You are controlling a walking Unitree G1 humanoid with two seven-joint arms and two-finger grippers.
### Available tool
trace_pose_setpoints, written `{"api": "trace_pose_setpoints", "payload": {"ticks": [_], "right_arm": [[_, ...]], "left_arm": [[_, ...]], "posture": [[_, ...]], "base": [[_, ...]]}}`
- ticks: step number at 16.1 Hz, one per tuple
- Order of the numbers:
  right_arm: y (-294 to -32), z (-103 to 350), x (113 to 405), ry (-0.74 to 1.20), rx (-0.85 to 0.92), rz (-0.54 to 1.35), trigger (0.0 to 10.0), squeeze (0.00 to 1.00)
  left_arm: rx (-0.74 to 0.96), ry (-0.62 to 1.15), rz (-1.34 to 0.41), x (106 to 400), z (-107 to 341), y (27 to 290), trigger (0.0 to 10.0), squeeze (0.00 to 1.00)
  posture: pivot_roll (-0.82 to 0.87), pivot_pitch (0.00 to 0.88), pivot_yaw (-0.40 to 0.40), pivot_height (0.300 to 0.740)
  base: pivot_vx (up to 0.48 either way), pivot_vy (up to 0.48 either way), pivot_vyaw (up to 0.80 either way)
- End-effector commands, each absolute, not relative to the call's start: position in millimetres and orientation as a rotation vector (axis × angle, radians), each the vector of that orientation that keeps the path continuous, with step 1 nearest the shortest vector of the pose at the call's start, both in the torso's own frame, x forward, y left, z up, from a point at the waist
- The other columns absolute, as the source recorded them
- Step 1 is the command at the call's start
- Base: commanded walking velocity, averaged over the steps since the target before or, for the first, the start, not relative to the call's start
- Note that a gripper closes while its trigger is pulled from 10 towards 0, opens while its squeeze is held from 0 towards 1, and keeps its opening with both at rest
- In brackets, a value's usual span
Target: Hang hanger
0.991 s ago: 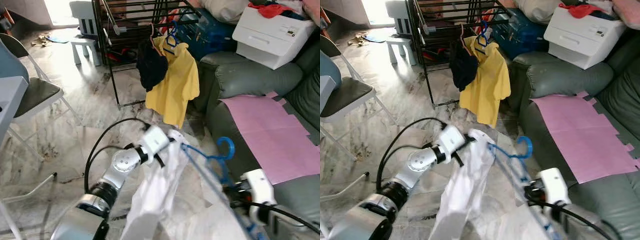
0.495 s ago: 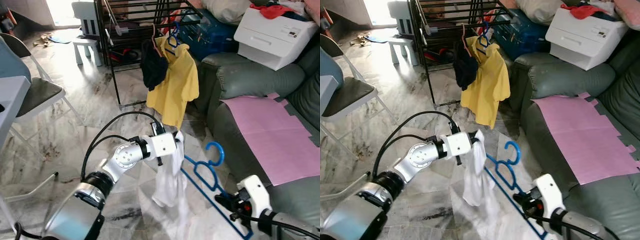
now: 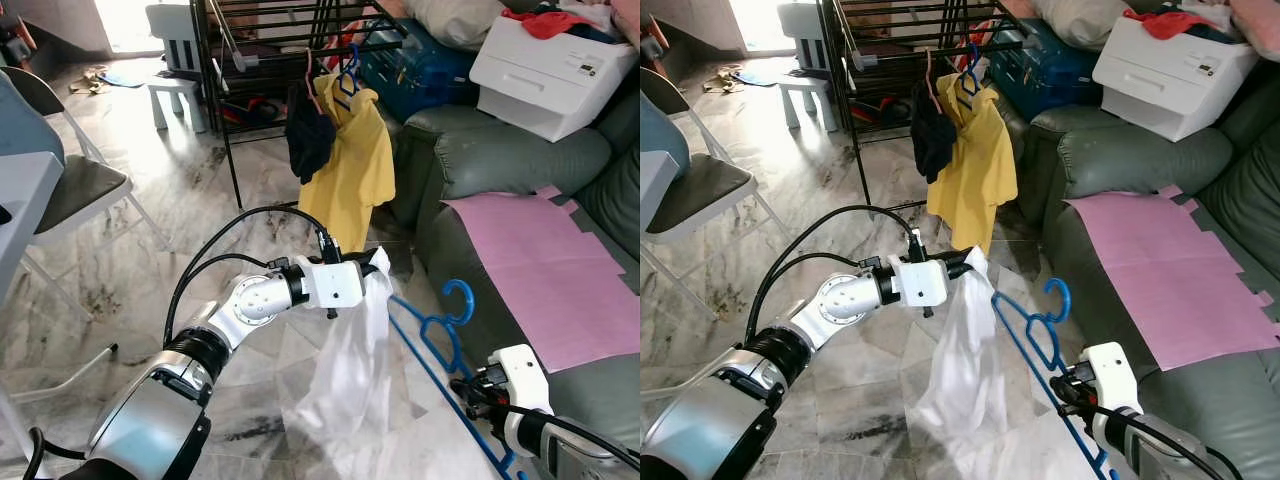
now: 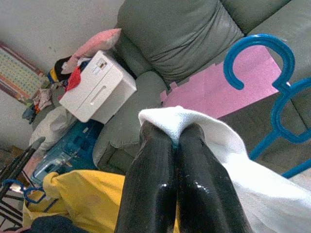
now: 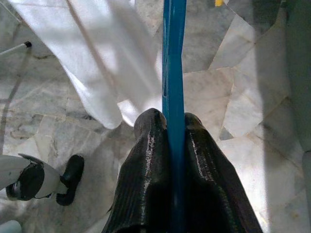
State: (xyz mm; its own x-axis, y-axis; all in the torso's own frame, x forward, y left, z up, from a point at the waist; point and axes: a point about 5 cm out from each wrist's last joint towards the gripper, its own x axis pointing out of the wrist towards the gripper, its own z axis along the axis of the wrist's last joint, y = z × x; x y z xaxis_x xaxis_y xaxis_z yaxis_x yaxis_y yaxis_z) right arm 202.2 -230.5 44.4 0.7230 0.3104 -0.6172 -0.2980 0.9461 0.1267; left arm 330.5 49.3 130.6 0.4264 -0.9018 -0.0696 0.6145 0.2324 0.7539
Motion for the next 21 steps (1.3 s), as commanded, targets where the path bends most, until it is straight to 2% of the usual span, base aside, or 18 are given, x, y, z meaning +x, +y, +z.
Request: {"api": "trace_pose_setpoints", "payload": {"ticks": [1,2,3,4,5,7,8,11,14,17,19,21], "right_arm": [[-238.6,51.6,204.7,0.651,-0.007,0.309,10.0,0.00],[-247.9,55.5,206.8,0.633,-0.046,0.267,10.0,0.00],[-257.7,59.8,209.6,0.608,-0.092,0.219,10.0,0.00],[-263.6,63.5,213.2,0.576,-0.121,0.176,10.0,0.00],[-267.9,67.2,216.6,0.551,-0.111,0.133,10.0,0.00],[-272.6,80.7,223.6,0.465,-0.124,0.052,10.0,0.00],[-272.4,83.4,227.3,0.440,-0.128,0.035,10.0,0.00],[-274.0,90.7,238.4,0.388,-0.144,0.006,10.0,0.00],[-268.5,101.6,246.1,0.294,-0.077,-0.067,10.0,0.00],[-249.4,89.9,250.9,0.274,0.028,-0.047,10.0,0.00],[-232.6,82.1,255.8,0.318,0.017,0.065,10.0,0.00],[-225.5,76.8,254.5,0.387,-0.029,0.178,10.0,0.00]], "left_arm": [[0.818,-0.383,-1.139,327.8,124.2,50.0,10.0,0.00],[0.883,-0.230,-1.170,329.2,106.6,57.9,10.0,0.00],[0.963,-0.134,-1.119,332.9,94.3,67.8,10.0,0.00],[0.917,-0.054,-1.021,338.8,89.8,74.8,10.0,0.00],[0.785,0.032,-0.922,342.7,85.1,80.6,10.0,0.00],[0.383,0.270,-0.716,341.2,62.6,92.4,10.0,0.00],[0.238,0.340,-0.644,337.5,53.2,93.1,10.0,0.00],[0.010,0.405,-0.481,334.8,44.2,92.3,10.0,0.00],[-0.170,0.437,-0.332,339.7,45.7,100.1,10.0,0.00],[-0.166,0.323,-0.316,354.7,68.9,103.8,10.0,0.00],[-0.173,0.291,-0.300,359.0,75.7,113.9,10.0,0.00],[-0.096,0.259,-0.421,357.1,77.9,114.7,10.0,0.00]], "posture": [[-0.06,0.000,-0.030,0.740],[-0.06,0.000,-0.030,0.740],[-0.06,0.000,-0.029,0.740],[-0.06,0.000,-0.026,0.740],[-0.07,0.000,-0.019,0.740],[-0.07,0.000,-0.014,0.740],[-0.07,0.000,-0.015,0.740],[-0.08,0.000,-0.013,0.740],[-0.07,0.000,-0.001,0.740],[-0.02,0.000,-0.031,0.740],[0.01,0.000,-0.038,0.740],[0.01,0.000,-0.033,0.740]], "base": [[0.000,0.000,0.00],[0.000,0.000,0.00],[0.000,0.000,0.00],[0.000,0.000,0.00],[0.000,0.000,0.00],[0.000,0.000,0.00],[0.000,0.000,0.00],[0.000,0.000,0.00],[0.000,0.000,0.00],[0.000,0.000,0.00],[0.000,0.000,0.00],[0.000,0.000,0.00]]}}
